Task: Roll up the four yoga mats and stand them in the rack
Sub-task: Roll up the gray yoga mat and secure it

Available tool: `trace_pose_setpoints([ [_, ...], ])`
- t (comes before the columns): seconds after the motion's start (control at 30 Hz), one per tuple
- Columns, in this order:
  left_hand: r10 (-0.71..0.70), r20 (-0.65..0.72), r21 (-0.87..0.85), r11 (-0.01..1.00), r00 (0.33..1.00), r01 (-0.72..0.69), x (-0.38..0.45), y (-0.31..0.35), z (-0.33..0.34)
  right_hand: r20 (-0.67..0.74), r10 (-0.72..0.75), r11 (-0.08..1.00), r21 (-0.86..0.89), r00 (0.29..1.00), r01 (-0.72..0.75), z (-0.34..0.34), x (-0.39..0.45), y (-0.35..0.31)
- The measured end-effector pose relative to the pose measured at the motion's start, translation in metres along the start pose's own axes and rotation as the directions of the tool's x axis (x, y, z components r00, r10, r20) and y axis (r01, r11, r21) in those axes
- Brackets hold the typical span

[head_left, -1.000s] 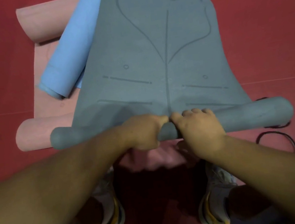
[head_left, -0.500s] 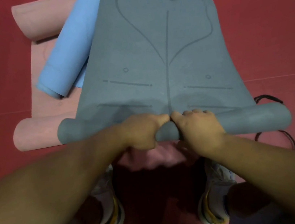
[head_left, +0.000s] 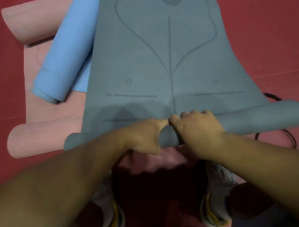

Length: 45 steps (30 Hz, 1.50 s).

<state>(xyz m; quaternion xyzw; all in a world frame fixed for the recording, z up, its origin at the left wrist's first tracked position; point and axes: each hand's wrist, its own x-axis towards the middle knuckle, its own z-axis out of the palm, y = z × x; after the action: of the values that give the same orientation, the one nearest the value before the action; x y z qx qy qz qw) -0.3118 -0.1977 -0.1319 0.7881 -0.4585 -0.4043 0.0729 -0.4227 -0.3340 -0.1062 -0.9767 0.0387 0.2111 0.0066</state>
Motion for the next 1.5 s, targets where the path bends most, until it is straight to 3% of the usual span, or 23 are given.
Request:
trace_pose_setpoints([
  [0.1, 0.004, 0.021, -0.020, 1.000, 1.000, -0.004, 0.003, 0.010, 0.000, 0.118, 0.021, 0.999, 0.026, 0.993, -0.025, -0.008, 0.002, 0.009],
  [0.17, -0.005, -0.191, 0.122, 0.992, 0.982, 0.029, 0.002, 0.019, 0.012, 0.228, 0.017, 1.000, 0.019, 0.973, -0.022, -0.015, 0.006, 0.021],
  [0.23, 0.064, -0.401, 0.358, 0.929, 0.914, 0.092, -0.002, 0.030, 0.029, 0.299, -0.015, 0.998, 0.066, 0.954, -0.005, -0.021, 0.010, 0.036],
  [0.3, 0.117, -0.442, 0.455, 0.884, 0.890, 0.109, -0.004, 0.035, 0.045, 0.315, -0.050, 0.993, 0.118, 0.948, 0.014, -0.019, 0.011, 0.045],
  [0.37, 0.081, -0.395, 0.404, 0.910, 0.915, 0.094, -0.001, 0.028, 0.045, 0.244, -0.028, 0.995, 0.099, 0.969, 0.003, -0.007, 0.007, 0.039],
  [0.43, 0.032, -0.323, 0.295, 0.953, 0.946, 0.068, 0.007, 0.017, 0.033, 0.074, 0.006, 0.999, 0.050, 0.997, -0.010, 0.006, 0.001, 0.026],
  [0.5, 0.038, -0.171, 0.187, 0.982, 0.985, -0.005, 0.013, 0.012, 0.017, -0.034, 0.007, 1.000, 0.016, 0.999, -0.007, 0.014, -0.003, 0.017],
  [0.6, 0.032, 0.160, -0.033, 0.999, 0.987, -0.027, 0.015, 0.014, -0.001, 0.032, 0.013, 0.998, 0.059, 0.999, -0.015, 0.013, -0.006, 0.016],
  [0.67, 0.023, 0.245, -0.073, 0.997, 0.969, -0.006, 0.013, 0.018, 0.003, 0.151, 0.002, 0.996, 0.084, 0.988, -0.015, 0.015, -0.008, 0.014],
  [0.73, 0.003, 0.150, -0.025, 1.000, 0.989, 0.001, 0.010, 0.024, 0.017, 0.254, -0.016, 0.994, 0.107, 0.967, -0.012, 0.012, -0.008, 0.017],
  [0.83, 0.008, -0.163, 0.285, 0.958, 0.987, 0.040, 0.002, 0.033, 0.035, 0.338, -0.029, 0.980, 0.195, 0.941, -0.040, 0.001, -0.003, 0.034],
  [0.9, 0.057, -0.254, 0.399, 0.915, 0.965, 0.051, -0.002, 0.037, 0.040, 0.345, -0.049, 0.967, 0.250, 0.938, -0.042, -0.002, -0.002, 0.039],
  [0.97, 0.028, -0.226, 0.345, 0.937, 0.974, 0.053, -0.004, 0.038, 0.036, 0.310, -0.037, 0.975, 0.221, 0.950, -0.035, 0.002, -0.003, 0.033],
  [1.13, -0.020, -0.114, 0.196, 0.980, 0.993, 0.042, 0.003, 0.032, 0.009, 0.065, 0.060, 0.995, 0.076, 0.996, -0.065, 0.011, -0.005, 0.022],
  [1.23, -0.027, -0.092, 0.157, 0.987, 0.995, 0.042, 0.008, 0.031, -0.001, 0.054, 0.097, 0.989, 0.111, 0.994, -0.103, 0.005, -0.005, 0.025],
  [1.3, -0.037, -0.155, 0.182, 0.981, 0.987, 0.065, 0.008, 0.039, -0.001, 0.093, 0.120, 0.984, 0.124, 0.988, -0.131, -0.003, -0.006, 0.028],
  [1.4, 0.029, -0.398, 0.410, 0.900, 0.917, 0.149, 0.006, 0.054, 0.018, 0.141, 0.144, 0.979, 0.123, 0.980, -0.161, -0.017, -0.008, 0.033],
  [1.5, 0.066, -0.424, 0.443, 0.885, 0.903, 0.143, 0.003, 0.064, 0.033, 0.137, 0.178, 0.972, 0.130, 0.974, -0.196, -0.015, -0.021, 0.027],
])
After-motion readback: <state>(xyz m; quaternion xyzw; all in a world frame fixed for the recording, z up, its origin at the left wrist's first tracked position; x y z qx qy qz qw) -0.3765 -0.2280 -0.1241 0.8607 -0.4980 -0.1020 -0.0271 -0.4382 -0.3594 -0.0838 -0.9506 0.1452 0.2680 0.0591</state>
